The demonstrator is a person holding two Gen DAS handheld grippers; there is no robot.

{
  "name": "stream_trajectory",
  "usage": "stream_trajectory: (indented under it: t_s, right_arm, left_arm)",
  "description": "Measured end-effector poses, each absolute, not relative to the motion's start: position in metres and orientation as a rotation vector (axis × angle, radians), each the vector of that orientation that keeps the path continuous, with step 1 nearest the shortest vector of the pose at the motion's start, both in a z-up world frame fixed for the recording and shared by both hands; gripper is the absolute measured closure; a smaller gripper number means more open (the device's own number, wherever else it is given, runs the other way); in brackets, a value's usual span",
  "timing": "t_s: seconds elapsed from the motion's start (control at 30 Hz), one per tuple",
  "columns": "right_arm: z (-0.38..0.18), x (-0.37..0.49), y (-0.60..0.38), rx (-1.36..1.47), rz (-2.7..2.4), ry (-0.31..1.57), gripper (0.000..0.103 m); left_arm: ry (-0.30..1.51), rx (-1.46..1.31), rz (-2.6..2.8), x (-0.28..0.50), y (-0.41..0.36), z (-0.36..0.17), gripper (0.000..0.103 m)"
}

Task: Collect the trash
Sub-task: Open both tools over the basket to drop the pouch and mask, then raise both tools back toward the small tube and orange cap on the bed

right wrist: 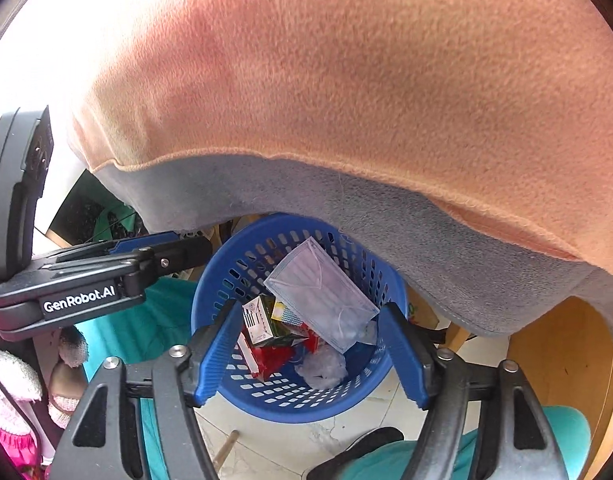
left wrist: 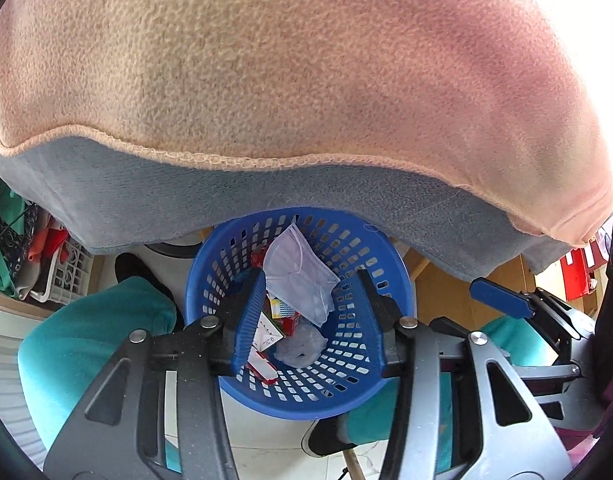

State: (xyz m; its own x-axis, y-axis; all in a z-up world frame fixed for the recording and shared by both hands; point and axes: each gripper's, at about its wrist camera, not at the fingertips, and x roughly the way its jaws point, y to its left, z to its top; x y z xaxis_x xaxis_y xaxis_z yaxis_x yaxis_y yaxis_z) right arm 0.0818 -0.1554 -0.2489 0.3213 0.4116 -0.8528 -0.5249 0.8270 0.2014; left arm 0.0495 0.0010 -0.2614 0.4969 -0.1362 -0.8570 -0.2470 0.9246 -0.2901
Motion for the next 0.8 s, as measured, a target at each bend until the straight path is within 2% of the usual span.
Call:
stream_trajectory:
  t_s: [0.13,0.37,0.5,0.8]
  right_arm:
    - [-0.241,0.080,-0.161,-0.120,0.604,1.076,0.025]
    - [-0.230,0.077,-0.174,-0.123,0.592,1.061,0.018]
    - [-0.218,0.073,-0.183,-0.134,0.612,1.042,0.014]
    - [-0.171,0.068,-0.211,-0.096,0.666,0.965,0.014]
  left_arm:
    - [1.059,-0.395,0.075,0.050,0.001,-0.262,0.043]
    - [1.081,-0.382,0.084,0.050,0.000,-0.262,0.035]
    - [1.072,-0.363,0.078,0.048,-0.004,-0.253,0.033]
    - [1.000,-0.310,0.026,0.041,-0.017,-0.204,0.033]
